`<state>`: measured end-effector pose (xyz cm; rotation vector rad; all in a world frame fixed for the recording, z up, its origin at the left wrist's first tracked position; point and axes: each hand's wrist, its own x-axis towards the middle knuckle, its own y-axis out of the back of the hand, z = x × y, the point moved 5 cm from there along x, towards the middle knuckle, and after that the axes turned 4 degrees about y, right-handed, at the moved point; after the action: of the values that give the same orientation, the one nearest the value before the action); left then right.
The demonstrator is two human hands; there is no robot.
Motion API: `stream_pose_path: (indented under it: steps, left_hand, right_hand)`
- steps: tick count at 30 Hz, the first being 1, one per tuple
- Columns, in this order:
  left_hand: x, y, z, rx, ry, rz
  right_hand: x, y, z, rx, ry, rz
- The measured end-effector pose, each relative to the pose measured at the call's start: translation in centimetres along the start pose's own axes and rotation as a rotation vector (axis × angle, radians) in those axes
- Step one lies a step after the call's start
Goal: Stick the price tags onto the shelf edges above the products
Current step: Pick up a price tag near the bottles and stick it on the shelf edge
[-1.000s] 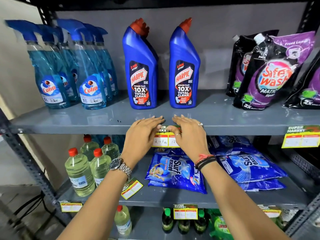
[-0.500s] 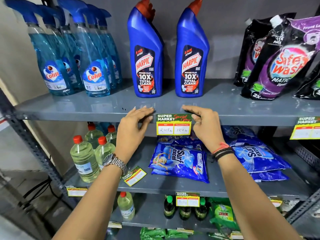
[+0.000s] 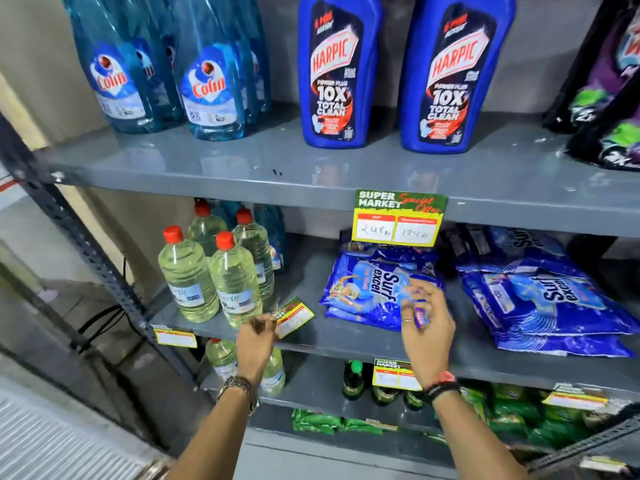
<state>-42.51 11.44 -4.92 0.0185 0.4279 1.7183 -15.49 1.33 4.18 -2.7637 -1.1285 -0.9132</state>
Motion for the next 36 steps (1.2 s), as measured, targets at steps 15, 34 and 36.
stream_pose_path:
  steps: [15,34,36]
  left_hand:
    - [6.2,-1.6,-7.9,-0.113,0.319,-0.034]
    - [-2.4,0.5,6.4,-0.160,-0.158,-0.343]
    - [-3.2,0.9,7.7,-0.141,-0.201,-0.376]
  right_hand:
    - [-2.4,-5.9,6.0,-0.108,-0.205,-0.215]
    - [1.9,-8.1,-0.1,0.209,-0.378,-0.501]
    - [2.1,-7.4,-1.2,0.245,-0.381,-0.487]
